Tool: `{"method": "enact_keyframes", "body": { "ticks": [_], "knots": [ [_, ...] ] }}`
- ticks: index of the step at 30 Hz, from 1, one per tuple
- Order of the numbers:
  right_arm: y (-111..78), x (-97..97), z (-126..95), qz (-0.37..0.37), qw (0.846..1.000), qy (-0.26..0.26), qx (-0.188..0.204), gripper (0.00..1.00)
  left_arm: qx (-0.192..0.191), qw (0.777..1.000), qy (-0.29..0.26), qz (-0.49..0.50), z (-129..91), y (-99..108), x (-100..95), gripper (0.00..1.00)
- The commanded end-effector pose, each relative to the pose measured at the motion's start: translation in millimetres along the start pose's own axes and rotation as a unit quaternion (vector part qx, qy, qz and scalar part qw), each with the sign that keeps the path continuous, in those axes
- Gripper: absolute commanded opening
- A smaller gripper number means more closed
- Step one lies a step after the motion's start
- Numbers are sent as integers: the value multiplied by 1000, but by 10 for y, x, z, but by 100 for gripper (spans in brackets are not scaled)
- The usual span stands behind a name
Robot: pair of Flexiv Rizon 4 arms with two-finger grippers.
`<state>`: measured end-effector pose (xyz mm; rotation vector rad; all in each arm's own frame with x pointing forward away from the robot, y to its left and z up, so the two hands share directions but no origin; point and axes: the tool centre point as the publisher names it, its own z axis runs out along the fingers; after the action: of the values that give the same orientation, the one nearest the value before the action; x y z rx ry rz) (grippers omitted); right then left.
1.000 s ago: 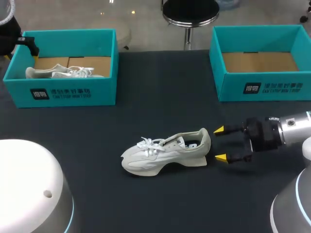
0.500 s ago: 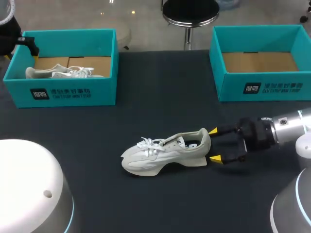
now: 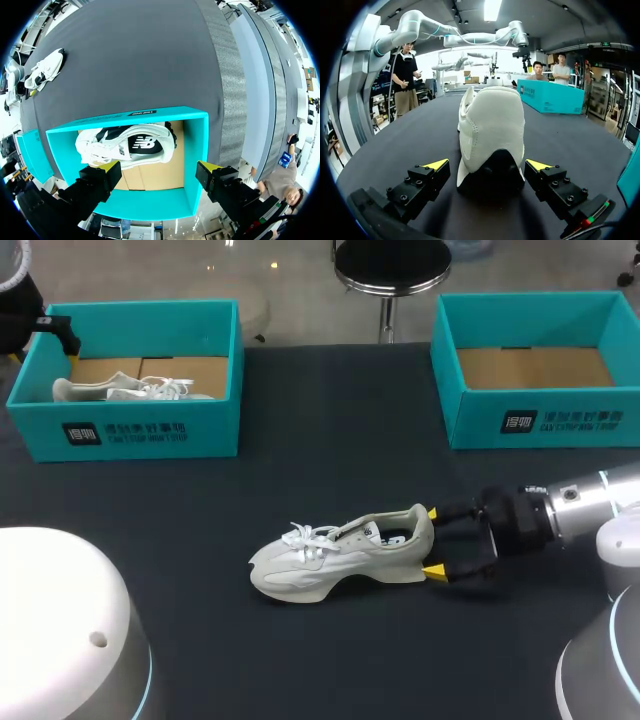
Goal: Take the shoe out of the shoebox, open the shoe tongue, remove and reinsert the insole, then place the shoe into the shoebox
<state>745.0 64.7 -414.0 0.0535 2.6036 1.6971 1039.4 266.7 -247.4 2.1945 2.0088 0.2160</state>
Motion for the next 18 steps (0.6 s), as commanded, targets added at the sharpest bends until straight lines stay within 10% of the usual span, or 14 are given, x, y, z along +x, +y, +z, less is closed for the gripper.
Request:
{"method": "enact_keyframes", "body": {
  "ticks": [1,18],
  "knots": [
    [-10,-10,87,0,1000,5,-2,100,-1,1000,1,0,-1,-6,0,100],
    [-17,-3,267,2,1000,20,-9,100,-1,1000,1,0,-1,-6,0,100]
  ]
}}
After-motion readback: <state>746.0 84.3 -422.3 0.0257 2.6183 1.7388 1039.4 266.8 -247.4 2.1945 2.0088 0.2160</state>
